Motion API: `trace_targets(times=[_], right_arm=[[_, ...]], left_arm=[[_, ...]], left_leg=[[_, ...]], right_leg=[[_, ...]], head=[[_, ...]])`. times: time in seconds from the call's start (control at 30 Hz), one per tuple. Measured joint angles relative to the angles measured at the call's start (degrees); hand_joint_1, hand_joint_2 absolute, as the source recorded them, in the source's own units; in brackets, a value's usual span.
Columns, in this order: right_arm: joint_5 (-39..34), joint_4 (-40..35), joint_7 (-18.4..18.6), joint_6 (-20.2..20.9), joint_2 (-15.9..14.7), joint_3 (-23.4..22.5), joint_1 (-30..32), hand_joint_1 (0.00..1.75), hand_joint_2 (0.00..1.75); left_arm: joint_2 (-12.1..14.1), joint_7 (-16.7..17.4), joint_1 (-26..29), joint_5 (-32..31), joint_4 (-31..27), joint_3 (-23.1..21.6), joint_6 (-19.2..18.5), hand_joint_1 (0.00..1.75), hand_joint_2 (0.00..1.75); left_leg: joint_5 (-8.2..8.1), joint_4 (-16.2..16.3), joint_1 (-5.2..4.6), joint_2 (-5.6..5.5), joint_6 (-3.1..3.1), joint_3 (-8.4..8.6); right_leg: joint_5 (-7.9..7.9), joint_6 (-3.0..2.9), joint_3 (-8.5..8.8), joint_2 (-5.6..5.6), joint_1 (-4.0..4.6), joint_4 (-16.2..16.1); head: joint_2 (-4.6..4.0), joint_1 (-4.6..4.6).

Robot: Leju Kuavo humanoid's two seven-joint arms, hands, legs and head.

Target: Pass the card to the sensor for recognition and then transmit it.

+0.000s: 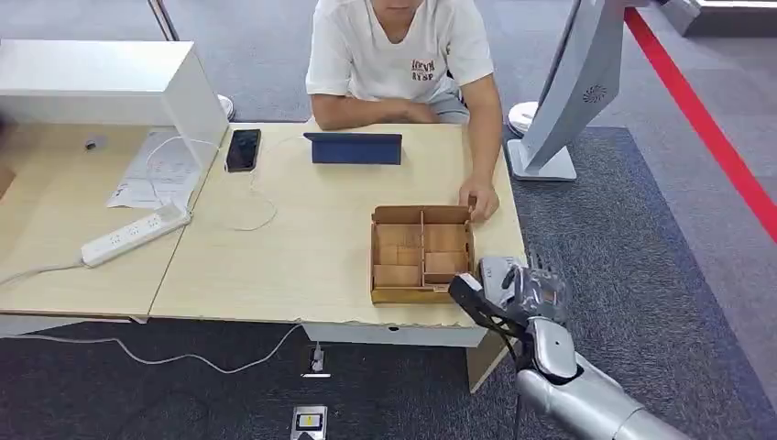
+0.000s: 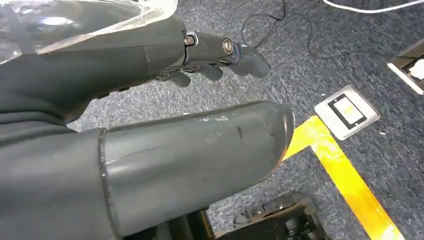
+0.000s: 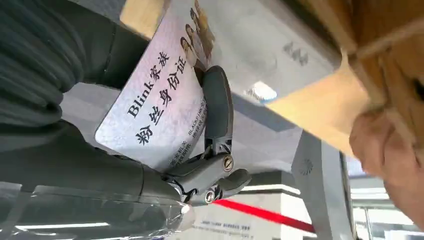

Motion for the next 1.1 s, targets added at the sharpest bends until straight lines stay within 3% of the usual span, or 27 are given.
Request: trace_targets(times=[0.1,0.3,0.57,0.8,1.07,1.1], right_arm=[[4.6,-2.5,0.1,0.9,-1.3,-1.1,-1.3,1.75,1.75],[12.8,-9.1,0.1,8.1,-3.3,-5.9,-3.3,1.75,1.75],[13.7,-16.4,0.1,16.4,-3.5,-8.3,-8.0,1.75,1.75],[8.3,-17.0,0.1,18.3,0.4,-3.5,-14.4,1.75,1.75],[4.8,-13.4,-0.4,18.2,7.1,4.6,-20.2,1.75,1.75],[4.7,-12.8,-0.7,17.9,7.6,5.2,-20.5,1.40,1.75]], left_arm=[[0.0,0.9,-0.1,-0.9,0.0,0.2,0.0,0.00,0.00],[0.0,1.4,-0.5,-1.2,0.0,0.2,0.0,0.00,0.00],[0.0,2.5,-1.6,-1.4,0.0,0.1,-0.7,0.00,0.00],[0.0,3.2,-2.2,-0.7,-0.3,0.0,-1.1,0.00,0.00],[0.1,2.3,-1.9,1.8,-0.5,0.0,-0.9,0.00,0.00],[0.1,2.3,-1.8,2.1,-0.5,0.0,-0.9,0.00,0.00]], left_leg=[[0.00,0.0,0.00,0.01,0.00,0.00],[0.00,0.0,0.00,0.00,0.00,-0.01],[0.01,0.0,0.00,0.00,0.00,-0.05],[0.01,0.0,0.02,0.01,-0.01,-0.11],[0.02,0.0,0.04,0.00,-0.02,-0.17],[0.02,0.0,0.04,0.00,-0.02,-0.18]], right_leg=[[0.00,0.00,-0.01,0.00,0.00,0.0],[0.01,0.01,-0.02,0.00,0.00,0.0],[0.03,0.03,-0.01,0.00,0.00,0.0],[0.03,0.02,-0.06,0.01,0.02,0.1],[0.01,0.01,-0.14,-0.01,0.03,0.1],[0.01,0.01,-0.13,-0.01,0.03,0.1]], head=[[0.00,0.02],[0.00,0.02],[0.00,0.02],[0.00,0.00],[0.00,0.02],[0.00,0.02]])
